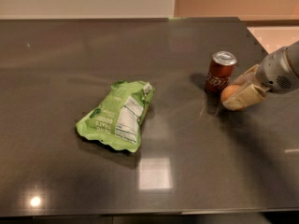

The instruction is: Move orange near coke can

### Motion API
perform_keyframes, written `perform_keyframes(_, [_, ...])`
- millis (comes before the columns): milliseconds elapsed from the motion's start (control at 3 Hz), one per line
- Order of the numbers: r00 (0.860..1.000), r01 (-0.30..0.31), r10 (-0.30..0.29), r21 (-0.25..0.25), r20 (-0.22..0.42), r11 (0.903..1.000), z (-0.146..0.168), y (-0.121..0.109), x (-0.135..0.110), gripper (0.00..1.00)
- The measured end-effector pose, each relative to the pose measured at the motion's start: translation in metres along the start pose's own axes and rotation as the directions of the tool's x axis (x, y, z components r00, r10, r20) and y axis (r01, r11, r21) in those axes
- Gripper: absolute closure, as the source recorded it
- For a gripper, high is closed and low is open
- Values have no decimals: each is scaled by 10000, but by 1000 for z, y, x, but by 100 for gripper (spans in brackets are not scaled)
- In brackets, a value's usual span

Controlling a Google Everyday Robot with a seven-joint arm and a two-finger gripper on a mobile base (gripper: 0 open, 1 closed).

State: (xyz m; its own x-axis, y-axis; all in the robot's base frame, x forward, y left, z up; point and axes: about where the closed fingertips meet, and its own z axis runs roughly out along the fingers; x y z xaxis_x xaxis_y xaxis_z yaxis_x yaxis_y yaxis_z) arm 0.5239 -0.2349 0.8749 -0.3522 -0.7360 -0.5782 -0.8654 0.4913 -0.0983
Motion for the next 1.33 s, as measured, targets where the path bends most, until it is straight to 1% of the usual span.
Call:
perform_keyframes(333, [9999, -94, 94, 7, 39, 10000, 4, -10, 2, 59])
perform_keyframes(1000, [9994, -338, 339, -75, 118, 9994, 15, -19, 9, 12])
perform_keyframes(1333, [9992, -355, 358, -162, 164, 9992, 19, -19, 13, 0])
